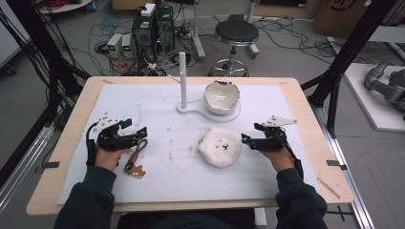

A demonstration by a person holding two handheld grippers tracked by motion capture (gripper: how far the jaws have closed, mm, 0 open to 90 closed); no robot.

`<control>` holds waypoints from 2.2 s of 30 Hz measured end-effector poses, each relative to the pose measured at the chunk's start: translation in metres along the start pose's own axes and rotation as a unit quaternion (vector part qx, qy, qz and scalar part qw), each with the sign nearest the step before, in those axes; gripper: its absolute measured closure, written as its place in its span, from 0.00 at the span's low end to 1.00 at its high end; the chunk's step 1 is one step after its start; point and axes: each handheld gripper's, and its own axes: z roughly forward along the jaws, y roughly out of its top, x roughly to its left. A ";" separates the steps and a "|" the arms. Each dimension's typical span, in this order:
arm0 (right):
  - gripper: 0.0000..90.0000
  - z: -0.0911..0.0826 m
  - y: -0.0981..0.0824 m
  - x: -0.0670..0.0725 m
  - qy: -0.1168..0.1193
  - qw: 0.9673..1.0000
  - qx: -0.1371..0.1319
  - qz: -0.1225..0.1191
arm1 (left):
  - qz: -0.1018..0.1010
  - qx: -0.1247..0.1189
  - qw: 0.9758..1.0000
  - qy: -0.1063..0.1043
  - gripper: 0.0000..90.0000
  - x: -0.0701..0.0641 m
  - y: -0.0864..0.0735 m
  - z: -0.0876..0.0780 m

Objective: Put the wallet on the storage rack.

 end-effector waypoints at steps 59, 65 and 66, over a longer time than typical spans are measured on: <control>0.88 0.006 0.030 0.049 0.159 0.983 -0.097 -0.003 | 0.033 0.080 0.975 -0.203 0.32 -0.096 -0.005 0.062; 0.88 0.011 0.029 0.054 0.169 0.982 -0.083 -0.014 | 0.047 0.081 0.971 -0.221 0.73 -0.100 -0.007 0.065; 0.88 0.012 0.029 0.054 0.171 0.982 -0.083 -0.018 | 0.062 0.081 0.971 -0.218 0.81 -0.101 -0.006 0.063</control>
